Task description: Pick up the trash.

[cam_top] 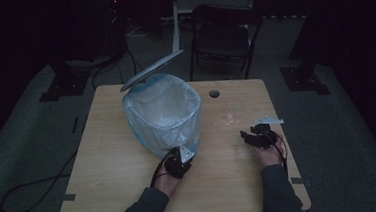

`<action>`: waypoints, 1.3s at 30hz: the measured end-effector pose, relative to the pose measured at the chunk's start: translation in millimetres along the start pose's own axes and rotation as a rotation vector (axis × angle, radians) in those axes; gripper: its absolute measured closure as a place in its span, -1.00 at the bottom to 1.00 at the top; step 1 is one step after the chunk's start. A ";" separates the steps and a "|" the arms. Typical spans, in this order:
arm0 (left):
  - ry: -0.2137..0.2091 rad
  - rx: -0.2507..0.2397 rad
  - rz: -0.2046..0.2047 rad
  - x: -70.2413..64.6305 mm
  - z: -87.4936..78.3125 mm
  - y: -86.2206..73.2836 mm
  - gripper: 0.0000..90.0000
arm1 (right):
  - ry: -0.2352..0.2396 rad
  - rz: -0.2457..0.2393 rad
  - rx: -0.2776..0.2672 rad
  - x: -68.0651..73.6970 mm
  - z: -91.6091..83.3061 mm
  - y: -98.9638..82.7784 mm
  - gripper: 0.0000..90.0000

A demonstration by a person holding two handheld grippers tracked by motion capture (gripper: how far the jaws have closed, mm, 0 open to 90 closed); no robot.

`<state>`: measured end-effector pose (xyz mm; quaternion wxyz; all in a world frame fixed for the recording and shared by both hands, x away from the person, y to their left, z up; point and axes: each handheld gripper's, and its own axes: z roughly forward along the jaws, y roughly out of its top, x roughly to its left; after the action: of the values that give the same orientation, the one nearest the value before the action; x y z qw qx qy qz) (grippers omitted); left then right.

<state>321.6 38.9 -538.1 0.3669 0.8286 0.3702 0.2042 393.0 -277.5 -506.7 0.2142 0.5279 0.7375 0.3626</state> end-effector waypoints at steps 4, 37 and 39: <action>-0.001 0.001 0.001 0.1 -0.1 0.0 1.00 | 0.000 0.009 -0.017 -2.0 -2.2 10.5 0.06; -0.021 -0.010 0.067 5.1 0.4 0.1 1.00 | -0.014 0.088 -0.018 -20.2 34.5 76.6 0.17; -0.021 -0.009 0.067 5.1 0.4 0.1 1.00 | 0.017 0.088 -0.018 -18.9 32.0 72.0 0.37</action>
<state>325.1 42.6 -538.0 0.3677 0.8409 0.3373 0.2094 466.9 -272.3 -473.8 0.1963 0.5550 0.7120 0.3827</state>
